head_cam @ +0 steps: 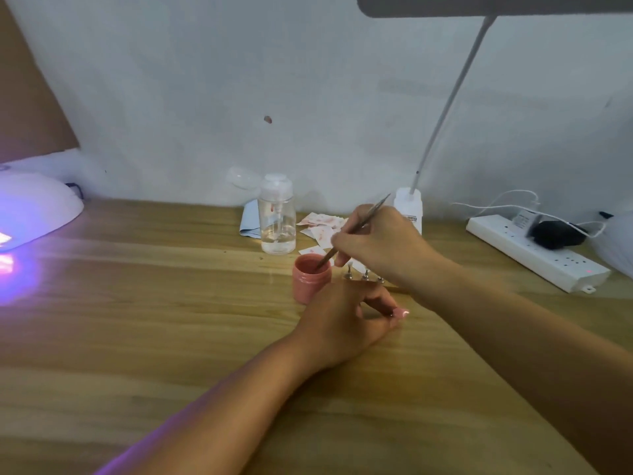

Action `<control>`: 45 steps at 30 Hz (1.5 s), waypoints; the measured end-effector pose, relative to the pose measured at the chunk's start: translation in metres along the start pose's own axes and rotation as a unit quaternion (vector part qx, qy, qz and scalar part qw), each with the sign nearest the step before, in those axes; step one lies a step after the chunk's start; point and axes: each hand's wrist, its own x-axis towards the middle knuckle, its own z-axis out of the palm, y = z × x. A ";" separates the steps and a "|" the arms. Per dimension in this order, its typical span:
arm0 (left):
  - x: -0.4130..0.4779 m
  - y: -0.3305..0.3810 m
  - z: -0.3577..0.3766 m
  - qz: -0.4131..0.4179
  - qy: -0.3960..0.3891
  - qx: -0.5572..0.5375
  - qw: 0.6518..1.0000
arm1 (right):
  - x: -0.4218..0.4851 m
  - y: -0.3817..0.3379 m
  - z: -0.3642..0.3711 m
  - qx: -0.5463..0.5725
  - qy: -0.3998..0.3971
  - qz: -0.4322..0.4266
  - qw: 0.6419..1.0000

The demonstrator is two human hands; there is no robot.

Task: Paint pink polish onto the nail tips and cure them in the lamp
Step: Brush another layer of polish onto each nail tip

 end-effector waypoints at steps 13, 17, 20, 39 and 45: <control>0.004 0.000 0.006 -0.015 -0.001 -0.017 1.000 | -0.036 0.026 -0.026 0.292 0.063 0.010 0.954; 0.005 0.000 0.007 -0.008 -0.009 -0.026 1.000 | -0.079 0.073 -0.053 0.351 0.095 0.022 0.931; 0.005 -0.001 0.009 0.002 -0.008 -0.022 1.000 | -0.099 0.096 -0.057 0.364 0.107 0.046 0.924; 0.001 0.002 0.004 0.003 0.004 0.020 1.000 | -0.100 0.101 -0.051 0.274 0.086 -0.014 0.958; 0.002 0.002 0.004 0.006 -0.003 0.011 1.000 | -0.101 0.101 -0.051 0.272 0.080 -0.007 0.959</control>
